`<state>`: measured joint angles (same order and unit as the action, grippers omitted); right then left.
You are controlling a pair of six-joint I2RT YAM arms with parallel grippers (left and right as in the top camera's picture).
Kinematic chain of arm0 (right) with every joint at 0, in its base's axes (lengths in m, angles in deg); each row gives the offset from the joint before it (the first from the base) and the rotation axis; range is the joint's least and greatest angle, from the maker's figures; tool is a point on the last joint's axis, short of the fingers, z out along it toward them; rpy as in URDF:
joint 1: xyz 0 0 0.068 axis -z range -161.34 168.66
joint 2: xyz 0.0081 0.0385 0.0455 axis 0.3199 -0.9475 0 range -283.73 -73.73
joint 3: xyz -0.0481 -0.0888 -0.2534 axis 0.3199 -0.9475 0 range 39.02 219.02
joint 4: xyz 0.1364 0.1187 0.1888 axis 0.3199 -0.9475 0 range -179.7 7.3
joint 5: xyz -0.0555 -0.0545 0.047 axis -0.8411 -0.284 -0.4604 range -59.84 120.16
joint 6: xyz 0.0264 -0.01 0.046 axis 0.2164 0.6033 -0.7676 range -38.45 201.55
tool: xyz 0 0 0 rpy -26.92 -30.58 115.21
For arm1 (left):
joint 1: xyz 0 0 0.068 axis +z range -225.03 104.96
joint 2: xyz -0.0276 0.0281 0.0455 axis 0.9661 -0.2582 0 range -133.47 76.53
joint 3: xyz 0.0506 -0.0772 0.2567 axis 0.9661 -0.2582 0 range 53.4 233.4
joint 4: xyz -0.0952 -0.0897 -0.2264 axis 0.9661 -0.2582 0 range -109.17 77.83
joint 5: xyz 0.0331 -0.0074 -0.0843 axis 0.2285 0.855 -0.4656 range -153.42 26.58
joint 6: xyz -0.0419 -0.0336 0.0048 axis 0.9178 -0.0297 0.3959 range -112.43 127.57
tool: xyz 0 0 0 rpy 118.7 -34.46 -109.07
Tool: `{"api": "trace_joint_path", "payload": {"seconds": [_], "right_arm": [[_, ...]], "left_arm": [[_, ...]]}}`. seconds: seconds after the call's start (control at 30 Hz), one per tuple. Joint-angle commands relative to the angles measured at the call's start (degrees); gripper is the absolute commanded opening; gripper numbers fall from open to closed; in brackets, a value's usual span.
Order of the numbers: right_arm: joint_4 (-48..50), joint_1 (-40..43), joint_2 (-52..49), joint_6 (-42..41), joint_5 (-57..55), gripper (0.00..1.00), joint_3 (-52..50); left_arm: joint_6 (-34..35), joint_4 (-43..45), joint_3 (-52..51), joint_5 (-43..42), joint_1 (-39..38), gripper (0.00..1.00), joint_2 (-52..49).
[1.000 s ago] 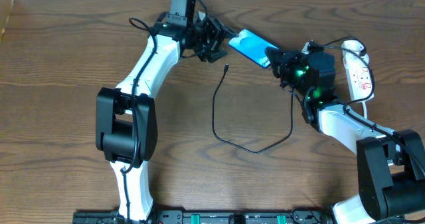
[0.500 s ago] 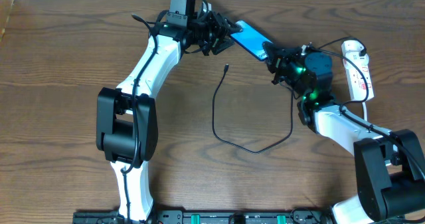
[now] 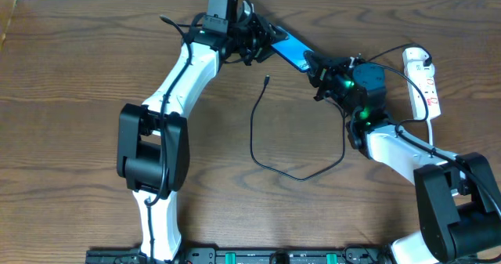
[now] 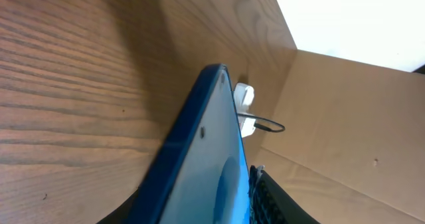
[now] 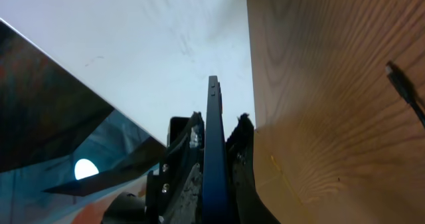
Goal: Plug charger to phone and switch on socket
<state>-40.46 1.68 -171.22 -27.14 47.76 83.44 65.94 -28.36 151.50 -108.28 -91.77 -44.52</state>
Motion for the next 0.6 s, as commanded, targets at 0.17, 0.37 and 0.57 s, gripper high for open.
{"api": "trace_joint_path", "payload": {"seconds": [0.17,0.37,0.57], "right_arm": [[0.6,-0.8,0.0,-1.2,-1.4,0.01,1.3],[0.6,-1.3,0.0,-1.2,-1.4,0.01,1.3],[0.7,-2.9,0.0,-1.2,-1.4,0.01,1.3]], "left_arm": [[-0.9,0.3,0.3,2.5,-1.1,0.27,1.6],[-0.6,2.2,0.3,2.5,-1.1,0.19,1.6],[3.3,6.2,0.3,4.1,-1.1,0.07,1.6]]}}
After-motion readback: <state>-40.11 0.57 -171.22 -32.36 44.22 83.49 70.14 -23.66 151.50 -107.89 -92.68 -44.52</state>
